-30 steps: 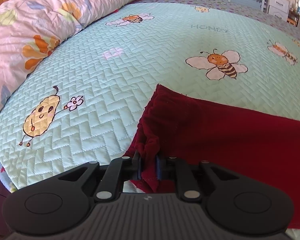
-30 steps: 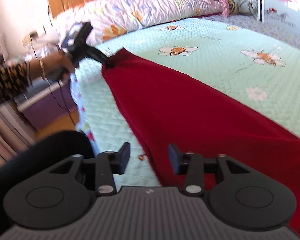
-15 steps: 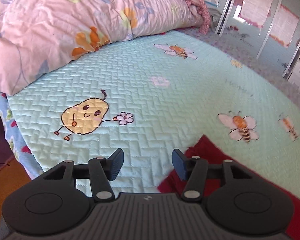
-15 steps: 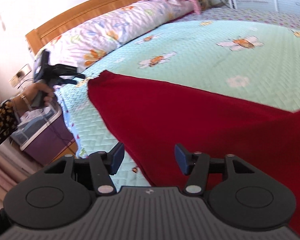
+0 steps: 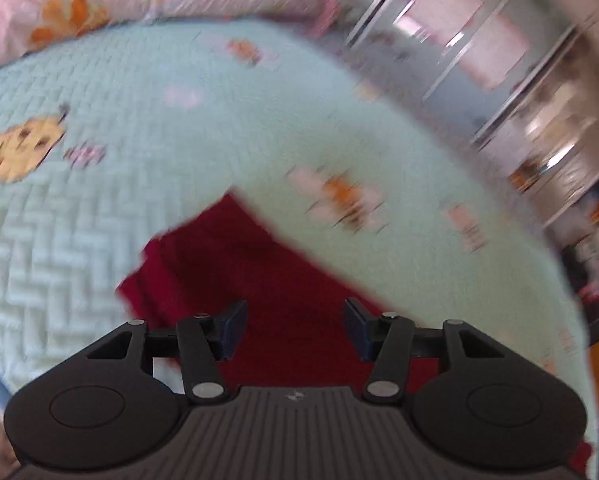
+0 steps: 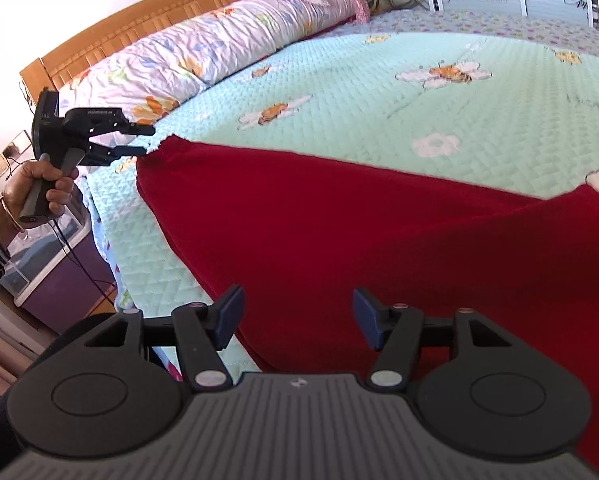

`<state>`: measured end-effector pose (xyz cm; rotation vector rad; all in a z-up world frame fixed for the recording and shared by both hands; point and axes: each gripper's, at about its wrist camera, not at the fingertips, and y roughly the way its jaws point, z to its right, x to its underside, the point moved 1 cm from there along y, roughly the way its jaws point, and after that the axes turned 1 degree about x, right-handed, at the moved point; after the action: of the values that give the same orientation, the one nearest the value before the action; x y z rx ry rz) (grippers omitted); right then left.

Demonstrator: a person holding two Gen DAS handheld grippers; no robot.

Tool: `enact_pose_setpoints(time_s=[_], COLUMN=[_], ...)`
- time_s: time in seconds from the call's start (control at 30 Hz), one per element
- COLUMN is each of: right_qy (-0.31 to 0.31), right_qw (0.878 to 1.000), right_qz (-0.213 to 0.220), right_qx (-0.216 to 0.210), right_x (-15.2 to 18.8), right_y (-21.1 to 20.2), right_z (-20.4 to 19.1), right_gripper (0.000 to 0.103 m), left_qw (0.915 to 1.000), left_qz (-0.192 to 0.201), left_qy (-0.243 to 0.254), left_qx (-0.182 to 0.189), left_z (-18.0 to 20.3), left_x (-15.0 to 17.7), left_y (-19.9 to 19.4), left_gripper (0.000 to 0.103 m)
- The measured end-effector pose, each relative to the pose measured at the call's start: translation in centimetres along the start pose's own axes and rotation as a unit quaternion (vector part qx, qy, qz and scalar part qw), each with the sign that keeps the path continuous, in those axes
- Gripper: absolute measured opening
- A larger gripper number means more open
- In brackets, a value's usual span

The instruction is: Fold clothes

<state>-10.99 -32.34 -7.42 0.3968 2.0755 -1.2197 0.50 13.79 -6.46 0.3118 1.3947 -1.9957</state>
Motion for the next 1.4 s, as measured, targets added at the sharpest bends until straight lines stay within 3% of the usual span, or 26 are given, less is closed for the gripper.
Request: enact_pose_setpoints(time_s=[0.03,0.13,0.27,0.37,0.53,0.7,0.77,0.93,1.07,1.17,1.23,1.3,1.33,1.4], right_qy=[0.006,0.014,0.030,0.073,0.175,0.327,0.353,0.342,0.307,0.328,0.353,0.374,0.377,0.378], right_qw=[1.000,1.000,0.999,0.997,0.982,0.934,0.922,0.926,0.940,0.928,0.914,0.905,0.905,0.908], right_qz=[-0.004,-0.012,-0.003,0.020,0.075,0.139,0.152,0.157,0.145,0.161,0.176,0.180,0.178,0.171], right_qx=[-0.003,-0.011,-0.023,-0.025,0.001,0.038,0.047,0.017,-0.023,-0.068,-0.090,-0.088,-0.077,-0.051], right_x=[0.3,1.3,2.0,2.6,5.6,10.4,12.0,13.0,12.2,11.7,11.7,11.9,12.2,12.9], right_y=[0.1,0.1,-1.3,-3.5,-9.2,-15.4,-17.2,-17.8,-16.5,-16.2,-15.9,-16.0,-16.1,-16.5], right_z=[0.0,-0.1,0.6,2.1,6.6,12.5,13.5,12.9,11.8,12.2,12.9,14.0,14.3,14.9], right_gripper=[0.062,0.063,0.064,0.064,0.066,0.067,0.067,0.067,0.068,0.068,0.068,0.070,0.070,0.072], left_qw=[0.9997,0.9997,0.9981,0.9974,0.9995,0.9898,0.9850,0.9776,0.9634,0.9549,0.9606,0.9641,0.9645,0.9633], left_qz=[-0.010,-0.004,0.013,0.037,0.018,-0.051,-0.077,-0.098,-0.083,-0.065,-0.103,-0.149,-0.156,-0.144], left_qy=[0.000,-0.008,0.017,0.033,0.009,-0.060,-0.064,-0.082,-0.109,-0.085,-0.095,-0.114,-0.129,-0.146], left_qx=[-0.020,-0.021,-0.058,-0.052,0.023,0.119,0.140,0.167,0.230,0.277,0.240,0.188,0.170,0.173], left_z=[-0.8,-1.9,0.0,2.1,6.6,10.8,12.7,15.6,17.9,20.4,20.6,20.2,19.6,18.8], left_x=[0.5,0.8,0.8,1.8,6.3,12.0,14.3,18.0,17.8,17.0,17.5,18.5,19.0,19.3], left_y=[0.9,0.5,-1.0,-3.2,-5.1,-5.8,-6.3,-6.8,-7.1,-6.8,-4.2,-1.4,-0.8,-1.4], left_gripper=[0.045,0.040,0.040,0.046,0.050,0.050,0.050,0.050,0.050,0.071,0.075,0.071,0.058,0.057])
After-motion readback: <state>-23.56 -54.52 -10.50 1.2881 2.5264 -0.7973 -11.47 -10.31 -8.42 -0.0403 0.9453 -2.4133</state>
